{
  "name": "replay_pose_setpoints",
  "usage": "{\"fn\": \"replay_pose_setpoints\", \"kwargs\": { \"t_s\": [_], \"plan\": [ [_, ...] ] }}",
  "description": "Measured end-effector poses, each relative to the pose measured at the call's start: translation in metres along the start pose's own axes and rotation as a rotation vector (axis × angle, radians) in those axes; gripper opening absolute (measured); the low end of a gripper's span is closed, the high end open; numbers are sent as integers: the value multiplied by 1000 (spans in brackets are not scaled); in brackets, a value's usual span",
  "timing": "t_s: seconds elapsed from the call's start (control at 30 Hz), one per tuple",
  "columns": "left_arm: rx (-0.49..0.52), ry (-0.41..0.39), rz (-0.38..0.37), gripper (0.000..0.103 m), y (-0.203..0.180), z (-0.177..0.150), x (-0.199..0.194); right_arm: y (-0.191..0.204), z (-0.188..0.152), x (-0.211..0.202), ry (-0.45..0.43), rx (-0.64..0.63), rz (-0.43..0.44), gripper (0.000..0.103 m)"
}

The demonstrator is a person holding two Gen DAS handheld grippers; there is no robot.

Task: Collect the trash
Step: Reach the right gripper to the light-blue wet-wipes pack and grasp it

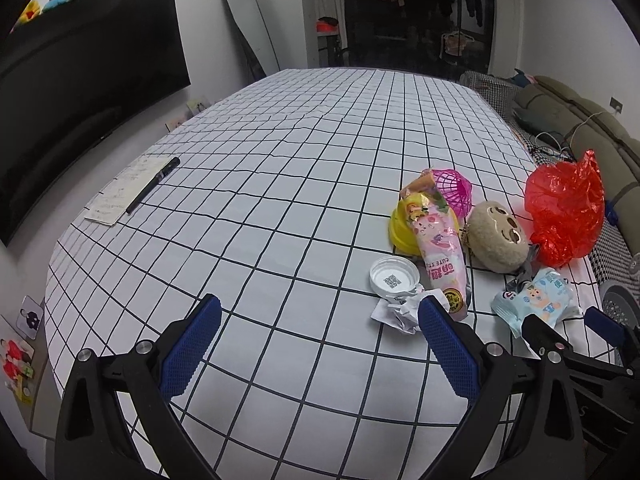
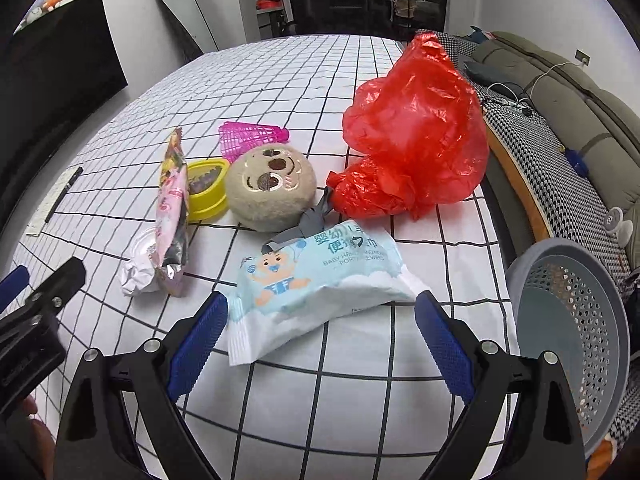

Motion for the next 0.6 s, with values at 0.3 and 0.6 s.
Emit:
{"fn": "replay_pose_setpoints", "kwargs": {
  "t_s": [0.3, 0.6],
  "plan": [
    [8, 14, -31, 97, -11, -1, 7, -34, -9, 2, 16, 52, -43, 90],
    [35, 10, -48, 97, -25, -3, 3, -83, -17, -7, 5, 121, -104, 90]
  ]
}}
Point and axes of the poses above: each gripper's, at about its wrist camera, not at the fingertips, and x roughly the way its jaws point, y to its left, z to its top, the point moved 10 cm from there along x, roughly the way its jaws point, and after that the axes turned 9 degrees about y, right-handed, at the moved point
